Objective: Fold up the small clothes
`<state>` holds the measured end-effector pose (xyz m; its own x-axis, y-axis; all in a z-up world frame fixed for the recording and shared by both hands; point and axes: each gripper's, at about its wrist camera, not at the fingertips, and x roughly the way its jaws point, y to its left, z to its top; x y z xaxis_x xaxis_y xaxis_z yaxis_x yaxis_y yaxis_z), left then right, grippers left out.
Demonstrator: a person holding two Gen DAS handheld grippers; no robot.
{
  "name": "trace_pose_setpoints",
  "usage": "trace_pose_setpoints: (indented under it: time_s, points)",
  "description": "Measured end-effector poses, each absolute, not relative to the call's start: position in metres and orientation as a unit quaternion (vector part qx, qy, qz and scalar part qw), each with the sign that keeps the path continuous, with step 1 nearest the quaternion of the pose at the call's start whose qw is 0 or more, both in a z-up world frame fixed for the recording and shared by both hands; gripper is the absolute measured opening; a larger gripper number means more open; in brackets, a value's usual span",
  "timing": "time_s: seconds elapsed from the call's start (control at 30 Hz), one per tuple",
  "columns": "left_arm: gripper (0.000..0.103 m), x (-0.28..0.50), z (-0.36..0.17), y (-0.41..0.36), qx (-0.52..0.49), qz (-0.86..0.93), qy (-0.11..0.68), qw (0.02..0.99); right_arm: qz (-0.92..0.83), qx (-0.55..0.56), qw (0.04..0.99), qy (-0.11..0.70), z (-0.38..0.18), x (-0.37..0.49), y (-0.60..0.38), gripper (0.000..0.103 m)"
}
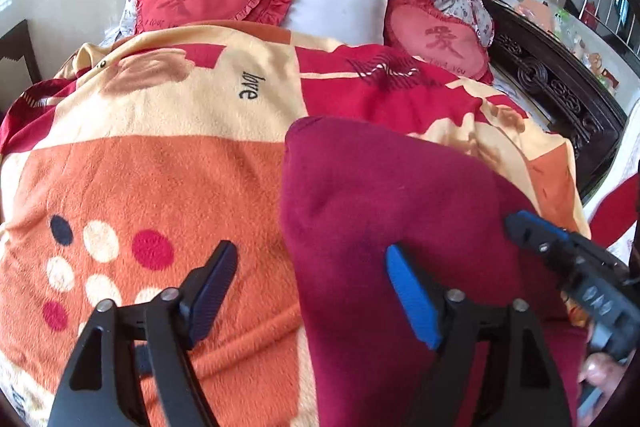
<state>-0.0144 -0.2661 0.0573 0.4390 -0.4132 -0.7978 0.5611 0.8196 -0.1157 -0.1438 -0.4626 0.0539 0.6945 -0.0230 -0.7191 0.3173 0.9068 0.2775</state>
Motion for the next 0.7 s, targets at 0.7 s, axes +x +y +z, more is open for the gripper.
trace_pose_setpoints:
  time_s: [0.7]
  points:
    - [0.082, -0.123, 0.057, -0.227, 0.123, -0.341, 0.459, 0.811, -0.085, 0.180, 0.886, 0.419, 0.034, -0.258, -0.412, 0.009]
